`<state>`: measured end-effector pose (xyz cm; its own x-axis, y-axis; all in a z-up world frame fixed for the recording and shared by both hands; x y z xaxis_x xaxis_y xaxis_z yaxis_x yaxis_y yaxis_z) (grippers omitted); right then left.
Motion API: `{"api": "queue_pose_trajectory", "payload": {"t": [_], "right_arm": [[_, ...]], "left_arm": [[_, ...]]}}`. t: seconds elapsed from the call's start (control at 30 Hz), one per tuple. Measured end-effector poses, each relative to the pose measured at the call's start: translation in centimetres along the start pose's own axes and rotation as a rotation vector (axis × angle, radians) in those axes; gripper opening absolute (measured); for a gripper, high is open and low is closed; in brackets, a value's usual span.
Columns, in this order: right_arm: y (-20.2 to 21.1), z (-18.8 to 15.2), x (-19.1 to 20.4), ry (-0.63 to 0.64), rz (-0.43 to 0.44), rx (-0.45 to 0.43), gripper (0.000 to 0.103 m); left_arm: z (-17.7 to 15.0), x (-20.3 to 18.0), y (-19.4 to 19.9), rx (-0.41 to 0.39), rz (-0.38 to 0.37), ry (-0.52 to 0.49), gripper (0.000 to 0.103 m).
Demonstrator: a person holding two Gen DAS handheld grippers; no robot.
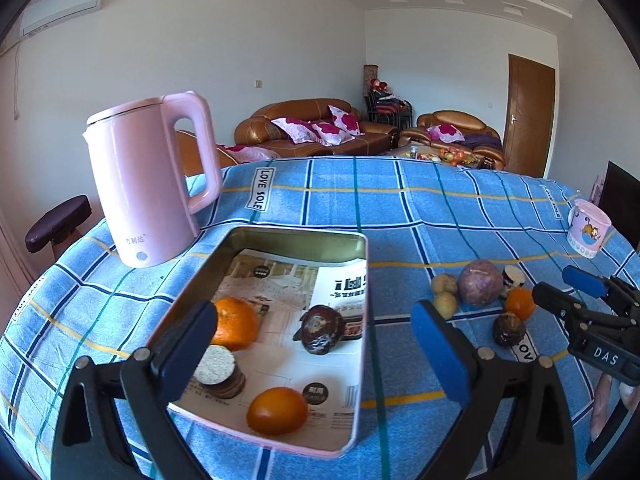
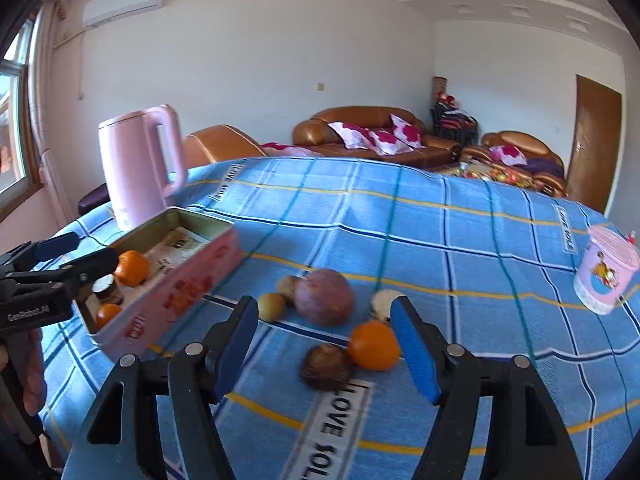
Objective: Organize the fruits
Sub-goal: 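Grasp a dark brown passion fruit with the left tool while the right tool grasps an orange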
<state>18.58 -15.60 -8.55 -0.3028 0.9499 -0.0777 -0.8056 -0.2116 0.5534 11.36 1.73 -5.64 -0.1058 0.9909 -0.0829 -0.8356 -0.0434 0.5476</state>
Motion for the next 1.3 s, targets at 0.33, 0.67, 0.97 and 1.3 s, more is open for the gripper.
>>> {"api": "queue_pose_trajectory", "payload": {"t": [0.33,0.67,0.97,1.3], "right_arm": [[-2.9,-0.9,-2.6,-0.089,0.010,0.120,0.070],[-5.8,-1.4,-2.2,-0.151,0.088,0.223,0.043],[-2.9,-1.5,-3.4,-0.142,0.023,0.138,0.040],[-0.8,-2.4,-6.5,-0.140,-0.086,0.124,0.040]], "left_arm": [[-0.3,-4.8,-1.9,0.011,-0.019,-0.096,0.099],[-0.9,-4.8,-2.7,0.041,-0.026,-0.095,0.099],[-1.9,-8.0,-2.1,0.057,-0.099,-0.149,0.099],[-3.7,-13.3,-3.9,0.192,-0.227,-0.206,0.083]]}}
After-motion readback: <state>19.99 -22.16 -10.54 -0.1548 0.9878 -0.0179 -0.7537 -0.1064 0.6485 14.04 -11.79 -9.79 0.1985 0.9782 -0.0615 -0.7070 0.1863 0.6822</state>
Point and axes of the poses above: each gripper's, at about its wrist camera, not at the fingertips, and y roughly against the way its jaws point, x to its left, z to its top, the point moved 4 cm from there along -y, roughly the way its jaws point, and after that the axes turned 8 degrees about y, right-handed, at the moved point
